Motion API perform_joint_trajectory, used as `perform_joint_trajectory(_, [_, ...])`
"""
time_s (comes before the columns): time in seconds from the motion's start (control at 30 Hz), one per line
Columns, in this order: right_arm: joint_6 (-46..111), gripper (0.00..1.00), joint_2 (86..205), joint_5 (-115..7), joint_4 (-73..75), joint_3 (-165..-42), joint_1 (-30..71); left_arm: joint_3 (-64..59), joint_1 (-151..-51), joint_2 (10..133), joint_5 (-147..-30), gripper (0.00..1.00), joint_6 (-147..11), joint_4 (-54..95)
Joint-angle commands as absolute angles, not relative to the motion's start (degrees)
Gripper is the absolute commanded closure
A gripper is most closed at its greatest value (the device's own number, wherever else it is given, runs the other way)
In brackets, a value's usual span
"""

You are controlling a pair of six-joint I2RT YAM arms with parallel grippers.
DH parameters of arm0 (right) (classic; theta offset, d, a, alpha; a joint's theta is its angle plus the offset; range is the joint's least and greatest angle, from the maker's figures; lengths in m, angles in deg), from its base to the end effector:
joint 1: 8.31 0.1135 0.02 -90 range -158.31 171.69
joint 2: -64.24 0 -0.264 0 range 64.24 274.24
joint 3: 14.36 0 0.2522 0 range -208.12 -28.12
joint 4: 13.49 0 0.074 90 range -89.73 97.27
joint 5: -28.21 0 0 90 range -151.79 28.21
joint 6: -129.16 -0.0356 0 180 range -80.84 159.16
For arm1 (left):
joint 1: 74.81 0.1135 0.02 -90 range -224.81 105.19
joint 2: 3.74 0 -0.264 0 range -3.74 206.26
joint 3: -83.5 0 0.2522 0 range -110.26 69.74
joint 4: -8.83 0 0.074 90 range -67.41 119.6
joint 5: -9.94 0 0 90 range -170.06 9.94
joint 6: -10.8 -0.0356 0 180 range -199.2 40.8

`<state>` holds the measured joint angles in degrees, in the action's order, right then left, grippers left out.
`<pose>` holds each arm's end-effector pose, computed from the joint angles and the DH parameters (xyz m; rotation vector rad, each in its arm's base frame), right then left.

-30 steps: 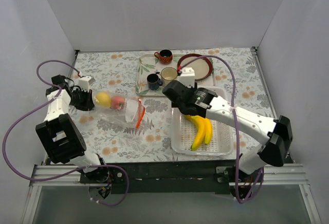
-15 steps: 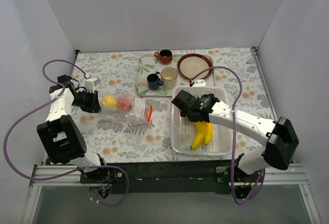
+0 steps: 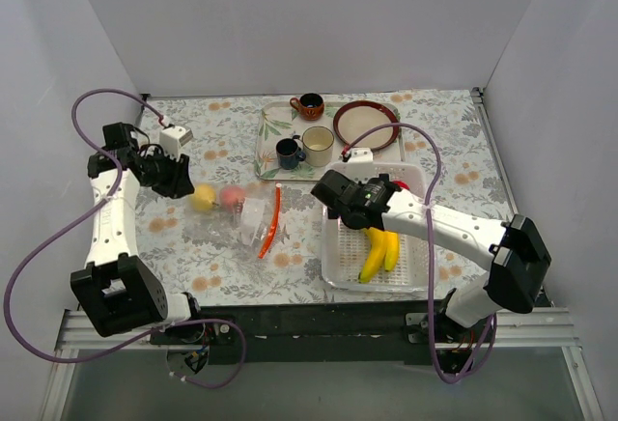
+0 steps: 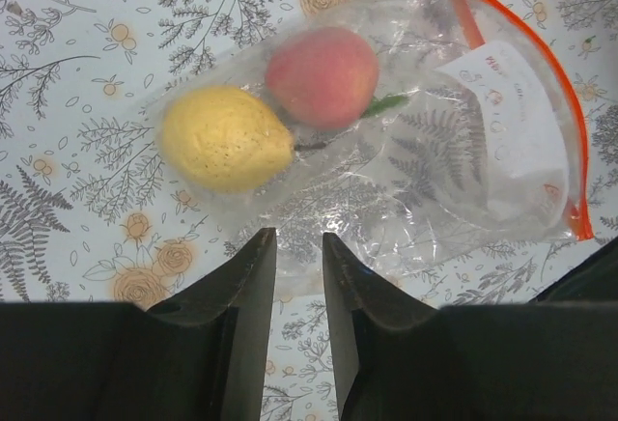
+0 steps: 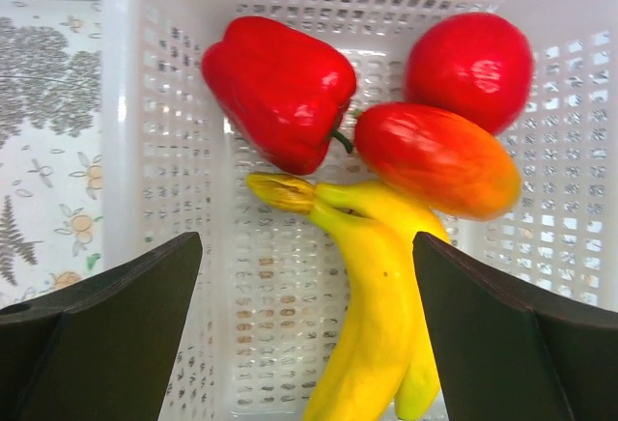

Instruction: Open the zip-top bag and remove the fake food

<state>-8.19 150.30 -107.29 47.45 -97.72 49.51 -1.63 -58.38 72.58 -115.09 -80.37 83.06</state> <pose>0.1800 0.2385 0.2763 0.0147 2.2543 -0.1543 0.2453 0.0510 0.3148 -0.1643 2.5435 -0.7083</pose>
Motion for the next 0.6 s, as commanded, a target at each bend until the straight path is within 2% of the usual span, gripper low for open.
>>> perform_joint_trajectory(0.0, [-6.72, 0.01, 148.70, -108.37, 41.58, -98.43, 51.54, 2.23, -58.37, 72.64, -111.71, 0.74, -80.69, 79.91])
perform_joint_trajectory(0.1, [-5.93, 0.02, 149.93, -110.39, 41.50, -100.36, 53.99, 8.82, -58.11, 72.55, -104.95, 0.72, -79.73, 74.12])
perform_joint_trajectory(0.13, [-5.15, 0.01, 150.37, -111.00, 41.32, -102.02, 55.22, 10.75, -57.59, 72.21, -103.71, 0.67, -79.55, 72.53])
perform_joint_trajectory(0.17, [-3.92, 0.02, 150.98, -111.97, 41.23, -103.25, 55.84, 13.12, -56.88, 72.20, -103.09, 0.56, -79.55, 71.12])
perform_joint_trajectory(0.2, [-3.12, 0.02, 152.29, -112.24, 41.06, -104.31, 56.28, 13.92, -55.31, 72.29, -103.26, 0.28, -79.55, 70.94])
perform_joint_trajectory(0.23, [-2.25, 0.01, 153.00, -112.41, 40.71, -105.28, 56.90, 14.37, -54.43, 72.81, -103.87, 0.08, -79.72, 71.20])
perform_joint_trajectory(0.27, [-0.06, 0.01, 153.71, -112.24, 40.09, -107.46, 57.08, 14.54, -53.55, 73.16, -104.75, 0.02, -80.42, 73.03])
perform_joint_trajectory(0.4, [2.85, 0.02, 158.71, -111.28, 39.03, -112.40, 57.52, 15.68, -51.87, 75.63, -107.48, 0.02, -81.66, 75.95])
perform_joint_trajectory(0.57, [3.82, 0.02, 160.83, -109.87, 37.81, -114.08, 58.48, 19.38, -51.87, 76.42, -106.51, 0.02, -79.55, 67.44])
